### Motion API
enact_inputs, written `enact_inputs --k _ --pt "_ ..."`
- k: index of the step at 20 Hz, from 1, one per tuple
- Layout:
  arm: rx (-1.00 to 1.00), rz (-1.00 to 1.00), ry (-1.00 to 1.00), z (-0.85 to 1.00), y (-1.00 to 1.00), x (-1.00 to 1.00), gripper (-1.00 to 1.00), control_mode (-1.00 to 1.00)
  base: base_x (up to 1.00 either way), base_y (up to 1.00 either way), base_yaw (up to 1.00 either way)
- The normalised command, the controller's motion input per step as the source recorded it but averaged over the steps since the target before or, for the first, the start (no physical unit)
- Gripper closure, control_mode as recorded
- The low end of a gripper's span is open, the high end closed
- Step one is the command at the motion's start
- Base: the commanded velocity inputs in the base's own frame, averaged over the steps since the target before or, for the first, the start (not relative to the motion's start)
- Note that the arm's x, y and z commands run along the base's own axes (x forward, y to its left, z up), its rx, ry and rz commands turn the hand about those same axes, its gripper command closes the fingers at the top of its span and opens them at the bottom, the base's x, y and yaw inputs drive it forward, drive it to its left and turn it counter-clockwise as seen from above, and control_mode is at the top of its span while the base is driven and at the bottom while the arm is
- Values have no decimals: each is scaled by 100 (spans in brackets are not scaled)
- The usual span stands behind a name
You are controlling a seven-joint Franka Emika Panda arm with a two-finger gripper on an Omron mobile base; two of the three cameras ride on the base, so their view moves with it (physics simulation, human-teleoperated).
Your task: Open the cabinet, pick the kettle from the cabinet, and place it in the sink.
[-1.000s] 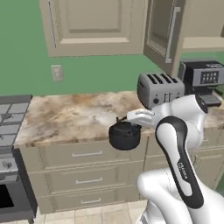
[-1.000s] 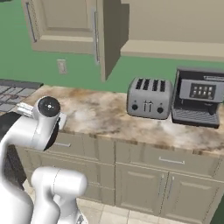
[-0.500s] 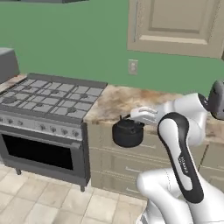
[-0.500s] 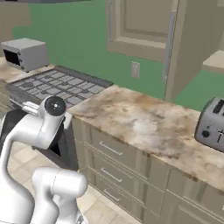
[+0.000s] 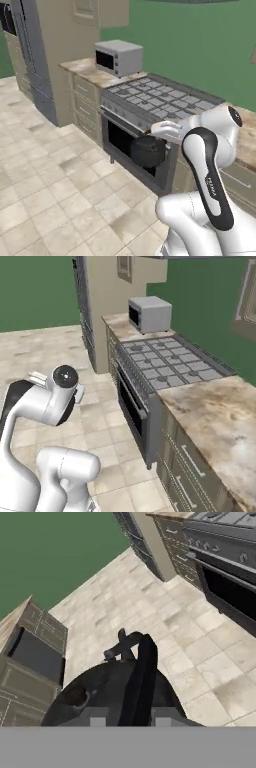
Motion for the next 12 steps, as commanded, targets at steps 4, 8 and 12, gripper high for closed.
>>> enact_inputs --k 4,8,12 --pt "0 0 0 0 0 0 100 100 -1 14 99" --pt "0 0 0 0 0 0 100 100 0 14 97" --pt "0 0 0 0 0 0 100 100 0 14 96"
